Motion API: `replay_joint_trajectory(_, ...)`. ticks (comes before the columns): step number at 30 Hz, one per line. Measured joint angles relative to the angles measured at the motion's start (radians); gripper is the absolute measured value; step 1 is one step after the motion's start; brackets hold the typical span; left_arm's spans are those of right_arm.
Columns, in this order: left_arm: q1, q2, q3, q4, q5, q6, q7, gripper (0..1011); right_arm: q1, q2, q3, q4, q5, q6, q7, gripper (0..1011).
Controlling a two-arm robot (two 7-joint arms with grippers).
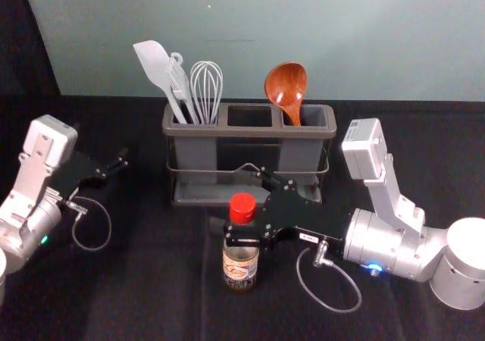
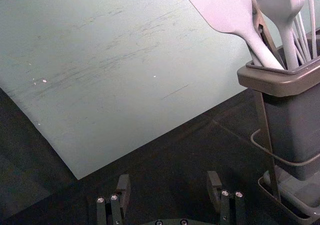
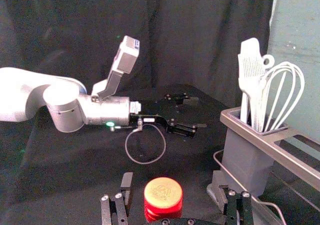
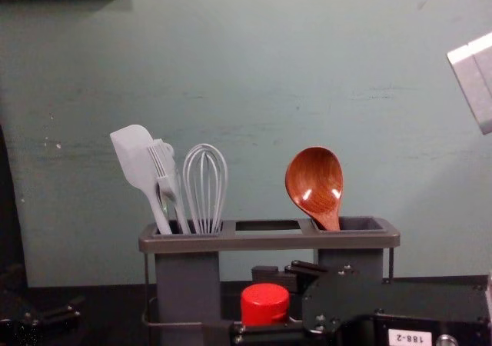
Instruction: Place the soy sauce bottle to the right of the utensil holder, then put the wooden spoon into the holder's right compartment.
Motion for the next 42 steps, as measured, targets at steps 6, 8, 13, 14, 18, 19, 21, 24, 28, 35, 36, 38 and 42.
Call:
replay_joint_trajectory(6,0.0,0.0,0.0,0.0,0.0,0.0,0.0,1005,-0.002,-0.001,0.0,0.002,-0.001,-0.001,0.0,1003)
replay_joint_trajectory(8,0.0,0.0,0.0,0.0,0.0,0.0,0.0,1005,-0.002,-0.001,0.0,0.001,-0.001,-0.001,0.0,1002)
replay_joint_trajectory(13,0.0,0.0,0.0,0.0,0.0,0.0,0.0,1005,-0.003,0.0,0.0,0.001,-0.001,-0.001,0.0,964)
replay_joint_trajectory(14,0.0,0.0,0.0,0.0,0.0,0.0,0.0,1005,-0.003,0.0,0.0,0.001,-0.001,-0.001,0.0,938)
replay_joint_trajectory(18,0.0,0.0,0.0,0.0,0.0,0.0,0.0,1005,-0.003,0.0,0.0,0.0,-0.001,-0.001,0.0,847)
replay_joint_trajectory(19,0.0,0.0,0.0,0.0,0.0,0.0,0.0,1005,-0.003,0.0,0.0,0.0,-0.001,-0.001,0.0,812)
replay_joint_trajectory(21,0.0,0.0,0.0,0.0,0.0,0.0,0.0,1005,-0.003,0.0,0.0,0.0,-0.001,-0.001,0.0,790)
replay_joint_trajectory(24,0.0,0.0,0.0,0.0,0.0,0.0,0.0,1005,-0.003,0.0,0.001,0.0,0.0,0.0,0.001,659)
replay_joint_trajectory(28,0.0,0.0,0.0,0.0,0.0,0.0,0.0,1005,-0.003,0.001,0.001,-0.001,0.0,0.0,0.001,539)
replay_joint_trajectory(35,0.0,0.0,0.0,0.0,0.0,0.0,0.0,1005,-0.003,0.002,0.001,-0.002,0.0,0.001,0.001,385)
replay_joint_trajectory(36,0.0,0.0,0.0,0.0,0.0,0.0,0.0,1005,-0.004,0.003,0.001,-0.006,-0.006,0.003,-0.001,385)
replay_joint_trajectory(38,0.0,0.0,0.0,0.0,0.0,0.0,0.0,1005,-0.006,0.005,0.003,-0.011,-0.011,0.004,-0.006,385)
replay_joint_trajectory(42,0.0,0.0,0.0,0.0,0.0,0.0,0.0,1005,-0.017,0.013,0.015,-0.033,-0.021,0.004,-0.025,385)
